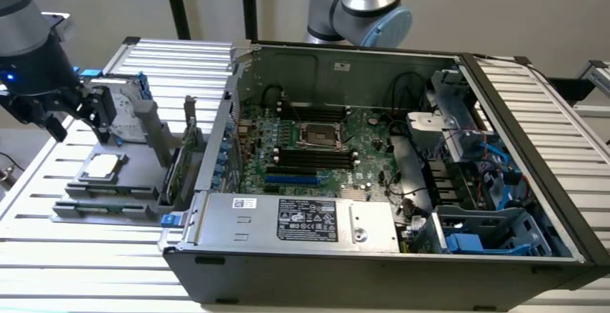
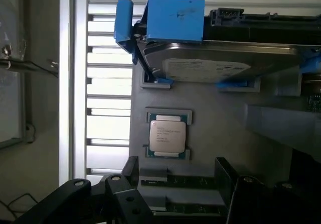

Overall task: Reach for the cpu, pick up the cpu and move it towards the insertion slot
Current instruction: 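Pick up the cpu and move it towards the insertion slot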

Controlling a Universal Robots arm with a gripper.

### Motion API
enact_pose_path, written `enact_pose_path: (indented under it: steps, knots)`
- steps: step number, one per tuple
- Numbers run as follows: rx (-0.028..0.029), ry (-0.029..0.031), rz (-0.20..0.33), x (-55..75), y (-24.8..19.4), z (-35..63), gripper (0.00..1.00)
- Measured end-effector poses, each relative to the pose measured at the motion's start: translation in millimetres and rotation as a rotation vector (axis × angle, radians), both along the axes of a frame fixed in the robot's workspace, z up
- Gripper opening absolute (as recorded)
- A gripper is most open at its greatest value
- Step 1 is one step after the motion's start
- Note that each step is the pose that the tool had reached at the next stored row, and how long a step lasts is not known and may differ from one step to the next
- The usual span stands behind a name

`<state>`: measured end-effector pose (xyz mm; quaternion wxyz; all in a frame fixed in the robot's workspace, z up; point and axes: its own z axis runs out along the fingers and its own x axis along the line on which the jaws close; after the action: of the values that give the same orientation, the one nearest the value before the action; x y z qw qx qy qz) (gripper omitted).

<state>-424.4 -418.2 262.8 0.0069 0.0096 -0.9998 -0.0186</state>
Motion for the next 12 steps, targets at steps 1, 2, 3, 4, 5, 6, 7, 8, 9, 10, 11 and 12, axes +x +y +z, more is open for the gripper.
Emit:
enact_pose_path:
  steps: [1,2,3,4,5,6,7,8,9,10,11,12]
  knots:
    - [0.0,0.0,0.0,0.0,-0.3,-1.8,0.71]
    - [0.0001,0.0,0.0,0.0,-0.6,-3.6,0.71]
    - [0.0,0.0,0.0,0.0,-0.9,-5.4,0.71]
    - [0.0001,0.0,0.0,0.0,-1.1,-7.2,0.71]
    - [0.0002,-0.0001,0.0,0.0,-1.2,-9.1,0.71]
    - [0.0002,-0.0001,0.0,0.0,-1.2,-11.0,0.71]
    - [0.0002,0.0,0.0,0.0,-1.2,-12.7,0.71]
    - [0.0002,0.0,0.0,0.0,-1.2,-14.5,0.71]
    - [0.0001,0.0,0.0,0.0,-1.3,-16.3,0.71]
    - [0.0001,0.0001,0.0,0.0,-1.3,-18.1,0.71]
    - [0.0001,0.0,0.0,-0.1,-1.3,-20.1,0.71]
    - [0.0002,0.0,0.0,-0.2,-1.3,-21.9,0.71]
